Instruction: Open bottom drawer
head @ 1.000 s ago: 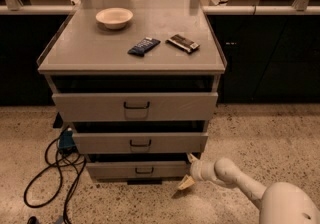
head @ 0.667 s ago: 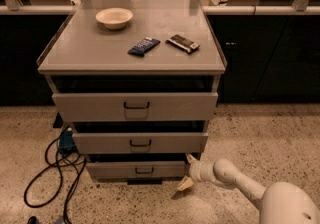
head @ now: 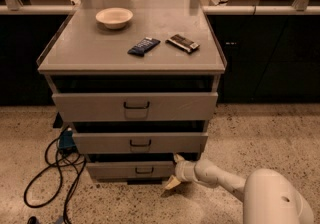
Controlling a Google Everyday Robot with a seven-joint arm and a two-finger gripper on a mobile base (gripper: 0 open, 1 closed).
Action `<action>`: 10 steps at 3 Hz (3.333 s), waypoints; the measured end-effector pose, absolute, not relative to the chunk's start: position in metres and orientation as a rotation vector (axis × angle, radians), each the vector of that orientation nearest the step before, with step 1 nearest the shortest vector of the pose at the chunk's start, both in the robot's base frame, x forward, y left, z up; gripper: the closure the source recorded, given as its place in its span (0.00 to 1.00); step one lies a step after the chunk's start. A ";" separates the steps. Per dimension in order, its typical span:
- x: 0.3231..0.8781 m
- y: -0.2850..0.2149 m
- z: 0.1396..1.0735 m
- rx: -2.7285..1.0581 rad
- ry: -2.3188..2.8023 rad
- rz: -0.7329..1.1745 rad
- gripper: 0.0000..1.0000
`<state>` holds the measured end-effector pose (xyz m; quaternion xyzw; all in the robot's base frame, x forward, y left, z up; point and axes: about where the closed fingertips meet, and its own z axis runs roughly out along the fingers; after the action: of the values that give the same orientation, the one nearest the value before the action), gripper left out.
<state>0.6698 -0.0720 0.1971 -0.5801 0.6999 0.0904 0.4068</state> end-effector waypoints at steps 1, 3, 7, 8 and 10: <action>0.668 -0.071 0.197 -1.462 1.761 0.245 0.00; 0.674 -0.087 0.158 -1.454 1.888 0.343 0.00; 0.674 -0.087 0.158 -1.454 1.888 0.344 0.65; 0.674 -0.087 0.158 -1.454 1.888 0.344 0.88; 0.674 -0.087 0.174 -1.454 1.888 0.344 1.00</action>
Offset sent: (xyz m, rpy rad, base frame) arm 0.0191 -0.0283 -0.0584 0.0027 0.2312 -0.0004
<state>0.6742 -0.0868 0.1744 -0.5636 0.7320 0.1332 0.3588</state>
